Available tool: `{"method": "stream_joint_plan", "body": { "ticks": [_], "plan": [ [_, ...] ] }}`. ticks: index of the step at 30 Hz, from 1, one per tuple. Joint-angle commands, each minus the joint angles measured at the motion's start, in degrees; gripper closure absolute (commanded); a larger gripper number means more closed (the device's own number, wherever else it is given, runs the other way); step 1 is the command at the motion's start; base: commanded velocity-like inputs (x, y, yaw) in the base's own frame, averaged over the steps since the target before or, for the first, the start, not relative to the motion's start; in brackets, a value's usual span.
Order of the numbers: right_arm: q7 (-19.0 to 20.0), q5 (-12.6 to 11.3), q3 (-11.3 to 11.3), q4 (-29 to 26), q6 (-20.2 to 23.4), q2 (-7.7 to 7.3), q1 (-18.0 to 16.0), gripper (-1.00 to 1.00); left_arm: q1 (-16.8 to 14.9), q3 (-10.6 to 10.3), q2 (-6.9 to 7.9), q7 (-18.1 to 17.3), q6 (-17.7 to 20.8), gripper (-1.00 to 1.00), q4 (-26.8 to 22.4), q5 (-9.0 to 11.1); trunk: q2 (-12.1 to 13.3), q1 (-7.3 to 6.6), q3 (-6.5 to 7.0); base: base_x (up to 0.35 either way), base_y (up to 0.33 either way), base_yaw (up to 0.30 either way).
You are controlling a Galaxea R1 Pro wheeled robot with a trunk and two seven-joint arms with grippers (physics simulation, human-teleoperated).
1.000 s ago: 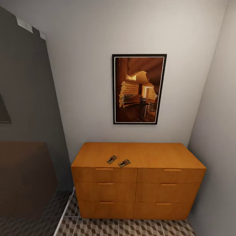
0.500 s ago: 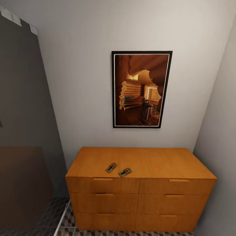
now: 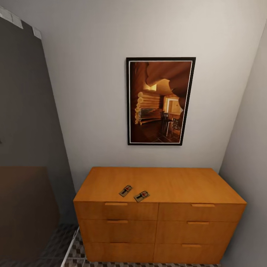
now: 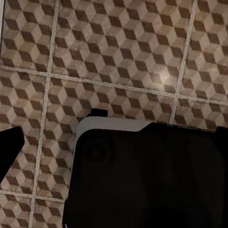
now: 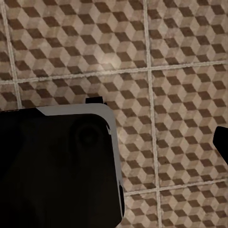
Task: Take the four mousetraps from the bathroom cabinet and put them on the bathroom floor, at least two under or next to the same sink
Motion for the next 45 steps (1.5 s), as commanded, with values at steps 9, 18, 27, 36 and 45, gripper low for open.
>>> {"method": "stream_joint_plan", "body": {
  "ticks": [9, 18, 27, 36, 45],
  "plan": [
    [0.0, 0.2, -0.4, 0.2, -0.3, -0.03, -0.1, -1.0, 0.0, 0.4, -0.02, 0.1, -0.3, -1.0, 0.1, 0.4, 0.0, 0.02, -0.02, 0.002, 0.0, 0.0],
    [0.5, 0.2, -0.5, 0.2, -0.5, -0.47, -0.1, -1.0, 0.0, 0.3, -0.09, 0.1, -0.4, -1.0, 0.1, 0.4, 0.0, 0.02, -0.02, 0.0, 0.0, 0.0],
    [1.0, 0.2, -0.6, 0.1, -0.8, -1.04, -0.3, -1.0, 0.0, 0.2, -0.17, 0.1, -0.8, -1.0, 0.1, 0.2, 0.0, 0.02, -0.02, 0.0, 0.0, 0.0],
    [2.2, 0.4, -0.6, -0.2, -0.7, -1.2, -0.6, -1.0, 0.0, 0.2, -0.27, 0.1, -0.9, -1.0, 0.1, -0.1, 0.0, 0.02, -0.02, 0.0, 0.0, 0.0],
    [4.1, 0.5, -0.4, -3.0, -0.5, -1.65, -0.7, -1.0, 0.0, 0.3, -0.2, 0.1, -0.7, -1.0, 0.1, 0.1, 0.0, 0.02, -0.02, 0.0, 0.0, 0.0]
  ]
}}
